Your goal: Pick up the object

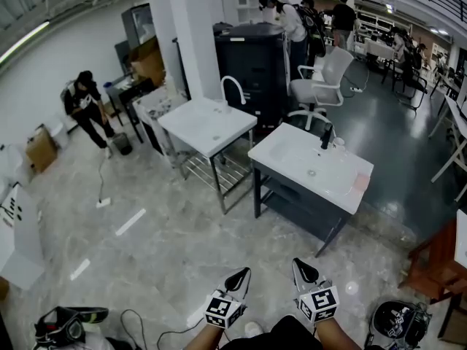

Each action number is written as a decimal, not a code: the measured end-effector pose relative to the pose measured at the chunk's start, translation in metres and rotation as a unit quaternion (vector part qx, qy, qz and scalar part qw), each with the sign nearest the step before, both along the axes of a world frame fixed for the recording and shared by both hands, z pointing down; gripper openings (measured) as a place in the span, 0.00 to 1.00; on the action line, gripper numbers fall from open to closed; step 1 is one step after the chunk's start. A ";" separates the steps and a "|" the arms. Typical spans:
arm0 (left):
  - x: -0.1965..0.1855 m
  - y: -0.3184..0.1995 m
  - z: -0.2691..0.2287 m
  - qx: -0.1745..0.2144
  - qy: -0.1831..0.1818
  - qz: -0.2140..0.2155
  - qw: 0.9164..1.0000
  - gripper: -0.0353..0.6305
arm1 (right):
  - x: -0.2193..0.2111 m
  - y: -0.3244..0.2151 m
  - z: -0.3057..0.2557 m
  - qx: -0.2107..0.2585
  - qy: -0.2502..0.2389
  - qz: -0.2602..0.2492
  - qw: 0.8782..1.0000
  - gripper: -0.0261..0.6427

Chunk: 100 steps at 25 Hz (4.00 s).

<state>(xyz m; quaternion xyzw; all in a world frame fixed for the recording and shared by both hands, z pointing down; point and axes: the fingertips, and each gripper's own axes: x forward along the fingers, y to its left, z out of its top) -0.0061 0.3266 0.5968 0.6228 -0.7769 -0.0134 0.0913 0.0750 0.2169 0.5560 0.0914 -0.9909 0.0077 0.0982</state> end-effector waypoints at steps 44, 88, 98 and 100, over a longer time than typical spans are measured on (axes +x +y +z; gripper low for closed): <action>-0.111 -0.269 0.000 -0.025 -0.002 0.047 0.999 0.08 | -0.095 -0.273 -0.010 -0.004 -0.028 0.067 0.997 0.04; -0.253 -0.485 -0.003 -0.005 0.005 0.272 0.962 0.08 | -0.184 -0.429 -0.004 0.013 0.015 0.325 0.946 0.04; -0.209 -0.531 -0.009 -0.030 0.015 0.320 0.947 0.08 | -0.148 -0.454 0.001 0.031 0.053 0.349 0.935 0.04; -0.202 -0.545 -0.011 -0.031 0.012 0.322 0.946 0.08 | -0.141 -0.466 0.000 0.026 0.045 0.352 0.935 0.04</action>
